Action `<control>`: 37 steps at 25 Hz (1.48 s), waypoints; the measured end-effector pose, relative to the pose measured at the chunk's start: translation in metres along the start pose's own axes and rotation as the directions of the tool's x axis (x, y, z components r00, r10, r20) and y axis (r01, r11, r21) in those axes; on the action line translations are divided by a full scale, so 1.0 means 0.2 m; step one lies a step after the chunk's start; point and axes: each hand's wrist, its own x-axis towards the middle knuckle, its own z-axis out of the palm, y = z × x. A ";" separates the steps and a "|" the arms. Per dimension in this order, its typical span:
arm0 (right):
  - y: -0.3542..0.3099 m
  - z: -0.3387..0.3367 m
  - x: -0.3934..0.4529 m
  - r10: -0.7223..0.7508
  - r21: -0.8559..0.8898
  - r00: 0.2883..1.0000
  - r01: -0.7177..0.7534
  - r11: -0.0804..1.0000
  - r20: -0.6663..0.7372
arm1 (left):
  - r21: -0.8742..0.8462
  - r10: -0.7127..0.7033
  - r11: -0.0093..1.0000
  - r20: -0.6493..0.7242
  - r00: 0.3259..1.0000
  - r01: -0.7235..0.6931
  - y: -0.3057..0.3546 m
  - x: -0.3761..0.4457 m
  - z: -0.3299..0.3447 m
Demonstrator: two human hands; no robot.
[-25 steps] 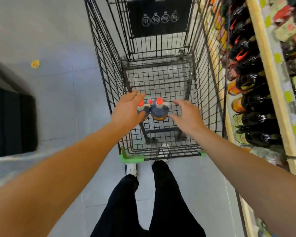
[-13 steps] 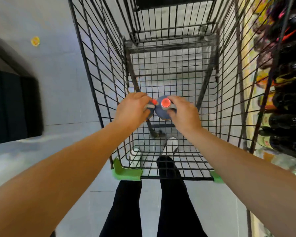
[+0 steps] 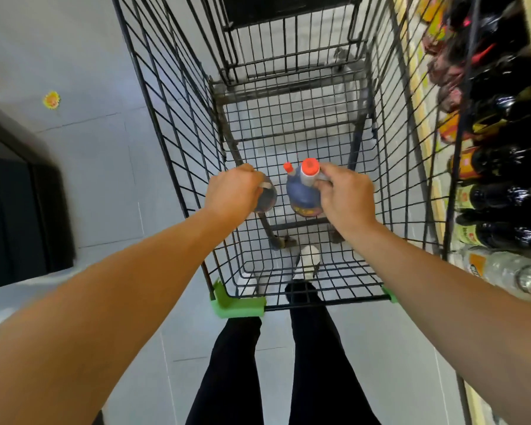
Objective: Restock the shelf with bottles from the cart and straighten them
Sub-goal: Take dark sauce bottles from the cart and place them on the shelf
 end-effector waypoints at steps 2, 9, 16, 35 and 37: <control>-0.07 -0.10 -0.06 0.021 0.002 0.998 -0.021 1.000 -0.066 | 0.006 0.042 0.999 -0.060 0.997 -0.041 0.02 -0.04 -0.08; -0.38 -0.59 -0.43 0.110 0.031 0.923 -0.106 0.994 -0.369 | 0.081 0.348 0.938 -0.239 0.907 -0.338 0.16 -0.32 -0.59; -0.62 -1.12 -1.06 0.249 0.059 0.728 -0.276 0.959 -0.639 | 0.295 0.662 0.742 -0.182 0.727 -0.601 0.46 -0.69 -1.06; -0.08 -1.86 -2.50 0.406 0.136 0.259 -0.676 0.724 -0.877 | 0.320 0.965 0.254 -0.144 0.218 -0.913 2.01 -1.30 -1.07; 0.07 -1.96 -2.62 0.402 0.135 0.234 -0.698 0.703 -0.885 | 0.311 0.968 0.233 -0.165 0.189 -0.921 2.22 -1.36 -1.02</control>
